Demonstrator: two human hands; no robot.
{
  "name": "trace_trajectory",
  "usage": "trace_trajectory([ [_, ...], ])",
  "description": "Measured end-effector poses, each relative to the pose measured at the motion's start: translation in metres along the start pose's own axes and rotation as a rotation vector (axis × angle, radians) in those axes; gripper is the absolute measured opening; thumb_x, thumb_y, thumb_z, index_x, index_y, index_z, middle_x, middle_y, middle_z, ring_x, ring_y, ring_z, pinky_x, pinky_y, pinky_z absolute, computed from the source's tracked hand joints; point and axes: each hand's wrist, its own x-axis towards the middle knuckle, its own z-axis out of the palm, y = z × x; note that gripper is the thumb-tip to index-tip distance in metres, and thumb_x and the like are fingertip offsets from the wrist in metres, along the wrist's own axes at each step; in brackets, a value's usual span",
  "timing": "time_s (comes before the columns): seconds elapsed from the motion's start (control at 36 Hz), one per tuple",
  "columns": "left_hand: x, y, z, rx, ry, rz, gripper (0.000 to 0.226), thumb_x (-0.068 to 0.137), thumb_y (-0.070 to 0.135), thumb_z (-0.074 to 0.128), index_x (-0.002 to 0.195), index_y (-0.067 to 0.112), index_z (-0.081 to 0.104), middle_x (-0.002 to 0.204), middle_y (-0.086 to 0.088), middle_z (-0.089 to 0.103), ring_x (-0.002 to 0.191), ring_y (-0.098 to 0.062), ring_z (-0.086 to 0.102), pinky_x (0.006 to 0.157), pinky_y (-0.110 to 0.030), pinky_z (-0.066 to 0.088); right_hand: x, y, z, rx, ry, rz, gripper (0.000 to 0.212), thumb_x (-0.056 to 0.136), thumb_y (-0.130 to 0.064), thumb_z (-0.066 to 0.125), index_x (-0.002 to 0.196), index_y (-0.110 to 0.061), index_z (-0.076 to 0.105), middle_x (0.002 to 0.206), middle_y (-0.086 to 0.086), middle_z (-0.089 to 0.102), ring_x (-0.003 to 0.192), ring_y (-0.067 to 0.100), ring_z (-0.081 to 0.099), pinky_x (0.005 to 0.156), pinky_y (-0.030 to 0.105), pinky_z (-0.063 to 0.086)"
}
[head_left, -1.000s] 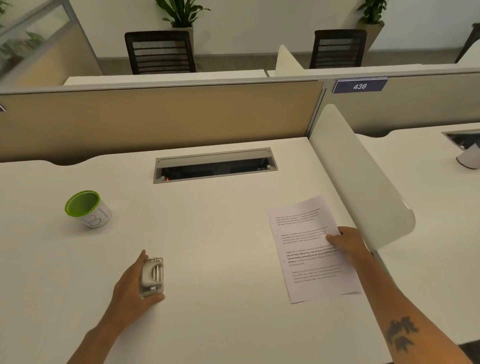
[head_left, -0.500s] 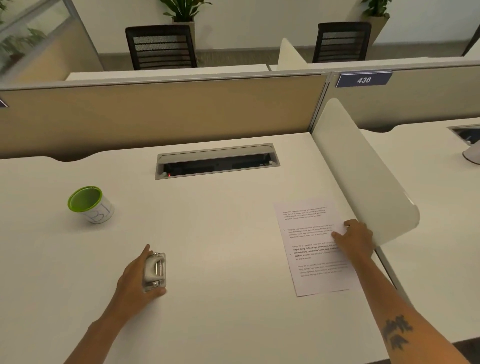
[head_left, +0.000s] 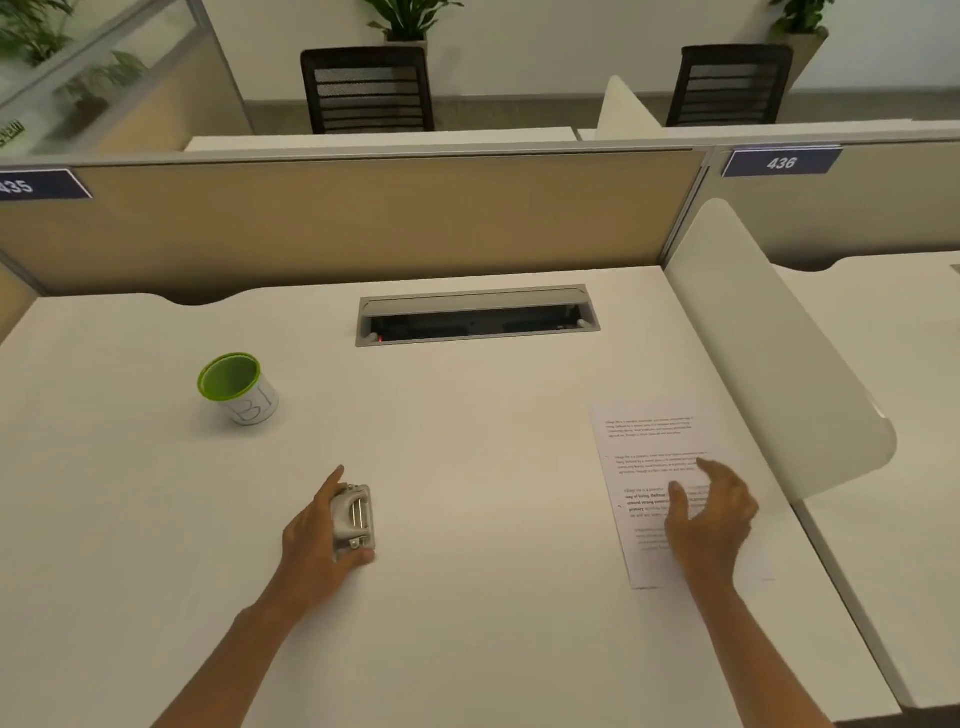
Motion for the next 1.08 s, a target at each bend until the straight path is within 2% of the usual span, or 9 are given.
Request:
trace_trajectory([
  [0.19, -0.001, -0.011, -0.026, -0.031, 0.026, 0.062, 0.123, 0.070, 0.017, 0.096, 0.163, 0.041, 0.019, 0.144, 0.016, 0.053, 0.131, -0.025, 0.056, 0.116, -0.048, 0.045, -0.097, -0.040, 0.037, 0.001, -0.222, -0.256, 0.043, 0.090, -0.009, 0.078, 0.129, -0.022, 0.066, 0.131, 0.000, 0.063, 0.123, 0.030, 0.051, 0.099, 0.049, 0.044],
  [0.36, -0.003, -0.036, -0.067, 0.032, 0.080, 0.100, 0.129, 0.068, 0.021, 0.098, 0.149, 0.068, 0.010, 0.137, 0.044, 0.039, 0.123, -0.024, 0.054, 0.114, -0.048, 0.040, -0.155, -0.086, 0.069, 0.019, -0.472, -0.382, 0.033, 0.090, -0.012, 0.078, 0.119, -0.025, 0.072, 0.121, -0.007, 0.066, 0.112, 0.023, 0.059, 0.089, 0.036, 0.043],
  [0.44, -0.008, -0.057, -0.089, 0.052, 0.086, 0.082, 0.128, 0.068, 0.020, 0.098, 0.154, 0.060, 0.012, 0.138, 0.042, 0.039, 0.122, -0.021, 0.054, 0.114, -0.050, 0.038, -0.174, -0.107, 0.084, 0.016, -0.543, -0.418, 0.025, 0.092, -0.014, 0.075, 0.114, -0.024, 0.074, 0.116, -0.009, 0.067, 0.109, 0.019, 0.060, 0.088, 0.033, 0.045],
  [0.56, -0.016, -0.089, -0.117, 0.085, 0.091, 0.047, 0.123, 0.068, 0.018, 0.098, 0.164, 0.030, 0.021, 0.137, 0.039, 0.040, 0.127, -0.032, 0.056, 0.116, -0.051, 0.038, -0.194, -0.131, 0.102, 0.019, -0.616, -0.403, 0.017, 0.094, -0.017, 0.072, 0.109, -0.023, 0.075, 0.111, -0.010, 0.068, 0.106, 0.017, 0.061, 0.087, 0.033, 0.048],
  [0.67, -0.023, -0.121, -0.143, 0.097, 0.101, -0.008, 0.121, 0.068, 0.019, 0.097, 0.163, 0.027, 0.024, 0.133, 0.042, 0.041, 0.126, -0.033, 0.057, 0.116, -0.052, 0.037, -0.210, -0.151, 0.119, 0.018, -0.668, -0.381, 0.011, 0.093, -0.016, 0.072, 0.101, -0.018, 0.078, 0.104, -0.007, 0.071, 0.100, 0.020, 0.061, 0.084, 0.035, 0.053],
  [0.75, -0.028, -0.145, -0.162, 0.096, 0.101, -0.030, 0.119, 0.069, 0.017, 0.097, 0.163, 0.029, 0.025, 0.134, 0.042, 0.039, 0.129, -0.035, 0.056, 0.116, -0.052, 0.037, -0.222, -0.168, 0.132, 0.012, -0.714, -0.346, 0.007, 0.092, -0.018, 0.073, 0.097, -0.019, 0.077, 0.097, -0.012, 0.068, 0.098, 0.014, 0.058, 0.081, 0.023, 0.048],
  [0.83, -0.033, -0.159, -0.174, 0.094, 0.097, -0.069, 0.119, 0.068, 0.015, 0.098, 0.163, 0.028, 0.026, 0.138, 0.023, 0.052, 0.132, -0.036, 0.055, 0.116, -0.053, 0.038, -0.226, -0.182, 0.141, 0.008, -0.760, -0.296, 0.004, 0.091, -0.021, 0.074, 0.095, -0.021, 0.075, 0.093, -0.018, 0.062, 0.093, 0.008, 0.056, 0.076, 0.011, 0.040],
  [0.92, -0.037, -0.174, -0.187, 0.101, 0.098, -0.113, 0.120, 0.066, 0.014, 0.098, 0.162, 0.028, 0.027, 0.146, 0.004, 0.057, 0.133, -0.037, 0.055, 0.115, -0.053, 0.038, -0.231, -0.198, 0.151, 0.017, -0.783, -0.263, 0.005, 0.089, -0.019, 0.077, 0.093, -0.020, 0.075, 0.093, -0.011, 0.069, 0.090, 0.012, 0.063, 0.079, 0.022, 0.050],
  [1.08, -0.044, -0.208, -0.205, 0.101, 0.080, -0.058, 0.124, 0.063, 0.012, 0.100, 0.161, 0.031, 0.027, 0.132, 0.055, 0.041, 0.129, -0.031, 0.057, 0.106, -0.040, 0.039, -0.234, -0.219, 0.164, 0.026, -0.775, -0.186, 0.010, 0.085, -0.016, 0.082, 0.092, -0.020, 0.076, 0.090, -0.010, 0.073, 0.085, 0.011, 0.068, 0.079, 0.027, 0.057],
])
